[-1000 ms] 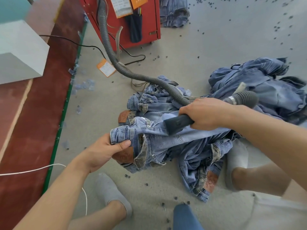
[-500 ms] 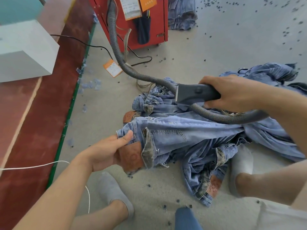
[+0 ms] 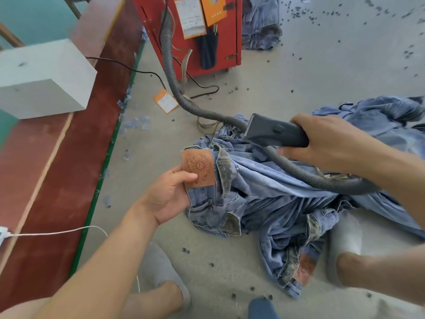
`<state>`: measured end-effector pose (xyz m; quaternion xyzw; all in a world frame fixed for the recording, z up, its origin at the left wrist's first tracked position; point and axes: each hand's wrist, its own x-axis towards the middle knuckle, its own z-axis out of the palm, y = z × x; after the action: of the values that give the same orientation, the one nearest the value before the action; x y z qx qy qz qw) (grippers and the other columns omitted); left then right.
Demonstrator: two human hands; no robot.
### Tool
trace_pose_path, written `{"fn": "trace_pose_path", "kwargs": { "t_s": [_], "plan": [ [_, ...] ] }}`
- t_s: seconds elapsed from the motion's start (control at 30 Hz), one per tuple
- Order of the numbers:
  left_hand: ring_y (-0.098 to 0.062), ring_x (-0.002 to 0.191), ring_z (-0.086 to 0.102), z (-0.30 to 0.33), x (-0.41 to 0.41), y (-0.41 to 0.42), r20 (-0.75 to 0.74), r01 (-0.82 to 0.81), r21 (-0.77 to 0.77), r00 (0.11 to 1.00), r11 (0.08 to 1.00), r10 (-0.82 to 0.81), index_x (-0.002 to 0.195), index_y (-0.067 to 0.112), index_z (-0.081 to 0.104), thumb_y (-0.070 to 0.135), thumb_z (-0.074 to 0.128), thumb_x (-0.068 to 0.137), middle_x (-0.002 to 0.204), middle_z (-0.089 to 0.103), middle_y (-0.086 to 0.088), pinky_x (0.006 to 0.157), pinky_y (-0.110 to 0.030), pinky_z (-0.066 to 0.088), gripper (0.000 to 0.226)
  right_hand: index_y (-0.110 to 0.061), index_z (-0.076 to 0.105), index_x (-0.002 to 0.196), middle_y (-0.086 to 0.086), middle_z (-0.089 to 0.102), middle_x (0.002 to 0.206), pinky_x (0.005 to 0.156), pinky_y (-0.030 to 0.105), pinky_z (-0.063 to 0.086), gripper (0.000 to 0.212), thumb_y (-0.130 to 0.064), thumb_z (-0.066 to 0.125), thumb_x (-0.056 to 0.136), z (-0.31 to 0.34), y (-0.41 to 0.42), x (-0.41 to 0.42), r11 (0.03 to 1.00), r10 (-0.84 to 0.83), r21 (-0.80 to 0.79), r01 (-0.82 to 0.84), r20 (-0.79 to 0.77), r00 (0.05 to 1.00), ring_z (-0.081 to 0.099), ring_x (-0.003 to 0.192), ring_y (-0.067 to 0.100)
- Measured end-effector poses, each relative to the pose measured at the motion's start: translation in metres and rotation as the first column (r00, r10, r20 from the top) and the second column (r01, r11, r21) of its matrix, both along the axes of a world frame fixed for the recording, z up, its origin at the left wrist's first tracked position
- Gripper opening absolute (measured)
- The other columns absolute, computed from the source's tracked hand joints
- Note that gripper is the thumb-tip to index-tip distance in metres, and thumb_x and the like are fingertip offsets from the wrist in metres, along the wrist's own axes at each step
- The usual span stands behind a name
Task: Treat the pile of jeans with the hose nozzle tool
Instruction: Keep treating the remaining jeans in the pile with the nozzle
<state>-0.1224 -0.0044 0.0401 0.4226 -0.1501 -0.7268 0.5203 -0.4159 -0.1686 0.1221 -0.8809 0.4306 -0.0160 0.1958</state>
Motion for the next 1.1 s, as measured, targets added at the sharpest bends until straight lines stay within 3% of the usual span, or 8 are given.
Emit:
{"fn": "trace_pose_path", "kwargs": {
  "t_s": [0.3,0.43,0.53,0.7,0.83,0.97,1.03,1.1],
  "plan": [
    [-0.037,0.117,0.068,0.007,-0.007,-0.008,0.004,0.066,0.044,0.998,0.997,-0.066,0.143,-0.006,0.052,0.005,0.060,0.082,0.135,0.064,-0.025,0.097,-0.045,0.058,0.062,-0.038,0.058,0.097,-0.013,0.064,0.071,0.060,0.029,0.048,0.032,-0.064,0.067,0.081,0.009,0.012,-0.003,0.995,0.092,0.019,-0.093,0.075,0.993,0.059,0.066,0.003],
    [-0.035,0.113,0.071,-0.003,0.006,-0.018,0.167,-0.088,0.077,0.983,0.993,0.074,0.140,0.003,0.055,0.008,0.048,0.101,0.129,0.069,-0.022,0.093,-0.051,0.060,0.040,-0.038,0.057,0.099,-0.013,0.064,0.072,0.063,0.031,0.051,0.030,-0.062,0.068,0.083,0.007,0.010,-0.007,0.997,0.067,0.035,-0.069,0.054,0.996,0.060,0.066,0.004],
    [-0.033,0.110,0.070,-0.028,0.017,-0.022,0.402,-0.364,0.252,0.882,0.897,0.245,0.141,0.008,0.058,0.016,0.037,0.111,0.130,0.069,-0.019,0.092,-0.051,0.058,0.037,-0.038,0.056,0.098,-0.012,0.063,0.072,0.060,0.029,0.050,0.027,-0.058,0.068,0.085,0.005,0.009,-0.011,0.998,0.066,0.024,-0.066,0.029,0.997,0.059,0.065,0.003],
    [-0.030,0.090,0.075,-0.065,-0.018,-0.002,0.474,-0.314,0.604,0.880,0.733,-0.014,0.113,0.017,0.073,0.070,0.047,0.096,0.107,0.078,-0.012,0.071,-0.044,0.059,0.061,-0.032,0.046,0.111,-0.008,0.059,0.077,0.061,0.039,0.044,0.033,-0.055,0.063,0.093,-0.010,0.014,-0.011,0.996,0.080,-0.018,-0.082,-0.110,0.991,0.055,0.068,0.015],
    [-0.025,0.096,0.065,-0.080,-0.028,-0.002,0.432,-0.205,0.669,0.889,0.715,-0.149,0.116,0.024,0.068,0.093,0.037,0.081,0.102,0.075,-0.002,0.084,-0.047,0.045,0.083,-0.032,0.023,0.137,-0.001,0.055,0.072,0.060,0.042,0.045,0.065,-0.048,0.069,0.094,-0.024,0.015,-0.005,1.000,0.010,-0.010,-0.009,0.035,0.999,0.057,0.066,0.029],
    [-0.023,0.087,0.075,-0.061,-0.021,-0.031,0.424,0.077,0.500,0.846,0.862,-0.322,0.112,0.021,0.076,0.057,0.085,0.074,0.097,0.080,-0.005,0.075,-0.035,0.055,0.053,-0.044,0.010,0.146,0.011,0.066,0.090,0.065,0.044,0.056,0.081,-0.021,0.069,0.097,-0.029,0.010,-0.005,0.988,0.085,0.116,-0.105,0.170,0.982,0.064,0.065,0.027],
    [-0.024,0.081,0.078,-0.051,-0.018,-0.043,0.495,0.041,0.455,0.819,0.890,-0.291,0.120,0.005,0.068,0.014,0.084,0.083,0.095,0.080,-0.010,0.064,-0.033,0.060,0.041,-0.053,0.016,0.149,0.012,0.059,0.116,0.077,0.047,0.058,0.076,-0.021,0.064,0.101,-0.036,0.012,0.001,0.989,0.133,0.050,-0.141,0.145,0.981,0.066,0.080,0.030],
    [-0.026,0.073,0.077,-0.036,-0.014,-0.052,0.451,-0.015,0.392,0.875,0.920,-0.179,0.114,0.000,0.063,-0.004,0.064,0.088,0.089,0.077,-0.014,0.060,-0.033,0.061,0.026,-0.058,0.030,0.147,0.007,0.045,0.109,0.066,0.040,0.056,0.055,-0.028,0.054,0.107,-0.047,0.009,0.011,0.979,0.195,-0.060,-0.196,-0.018,0.981,0.058,0.070,0.022]
  ]
}}
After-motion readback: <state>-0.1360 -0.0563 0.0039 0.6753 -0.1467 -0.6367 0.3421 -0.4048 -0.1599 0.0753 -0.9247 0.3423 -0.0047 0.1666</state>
